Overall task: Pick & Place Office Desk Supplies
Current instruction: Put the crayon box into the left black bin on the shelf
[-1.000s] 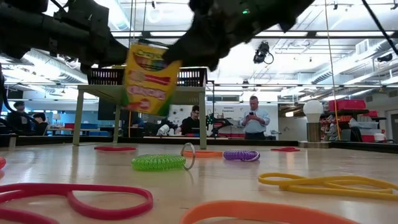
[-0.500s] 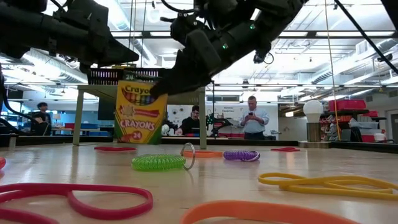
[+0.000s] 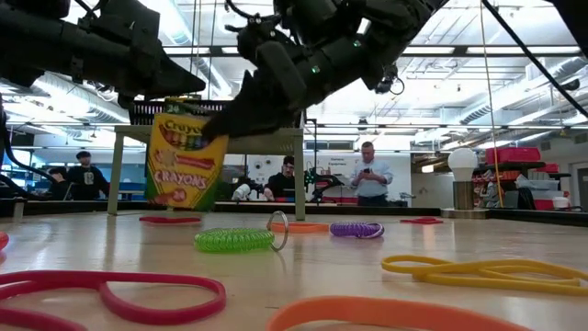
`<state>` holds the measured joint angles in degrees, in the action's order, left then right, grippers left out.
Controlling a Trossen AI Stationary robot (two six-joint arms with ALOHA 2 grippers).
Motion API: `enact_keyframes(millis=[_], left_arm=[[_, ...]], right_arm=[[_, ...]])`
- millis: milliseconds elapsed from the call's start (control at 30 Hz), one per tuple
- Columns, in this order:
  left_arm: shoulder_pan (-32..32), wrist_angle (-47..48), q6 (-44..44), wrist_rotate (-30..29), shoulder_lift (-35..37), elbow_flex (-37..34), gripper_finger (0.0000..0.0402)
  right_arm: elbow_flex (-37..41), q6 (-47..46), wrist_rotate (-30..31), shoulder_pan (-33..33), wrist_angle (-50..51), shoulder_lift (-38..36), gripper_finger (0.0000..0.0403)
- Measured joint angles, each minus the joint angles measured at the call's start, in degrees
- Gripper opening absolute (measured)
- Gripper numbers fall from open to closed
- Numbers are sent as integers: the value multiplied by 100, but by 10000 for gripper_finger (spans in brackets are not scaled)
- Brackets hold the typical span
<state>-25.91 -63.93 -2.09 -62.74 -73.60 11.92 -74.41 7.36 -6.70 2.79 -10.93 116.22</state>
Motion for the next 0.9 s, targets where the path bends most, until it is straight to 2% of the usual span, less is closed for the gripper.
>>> enact_keyframes(millis=[467, 667, 900], left_arm=[[0, 33, -30, 96, 0, 0, 11], [0, 29, -42, 182, 0, 0, 11], [0, 30, -26, 197, 0, 0, 11]], right_arm=[[9, -1, -105, -41, 430, 13, 114], [9, -4, 159, -41, 473, 13, 154], [9, -57, 166, -37, 471, 13, 208]])
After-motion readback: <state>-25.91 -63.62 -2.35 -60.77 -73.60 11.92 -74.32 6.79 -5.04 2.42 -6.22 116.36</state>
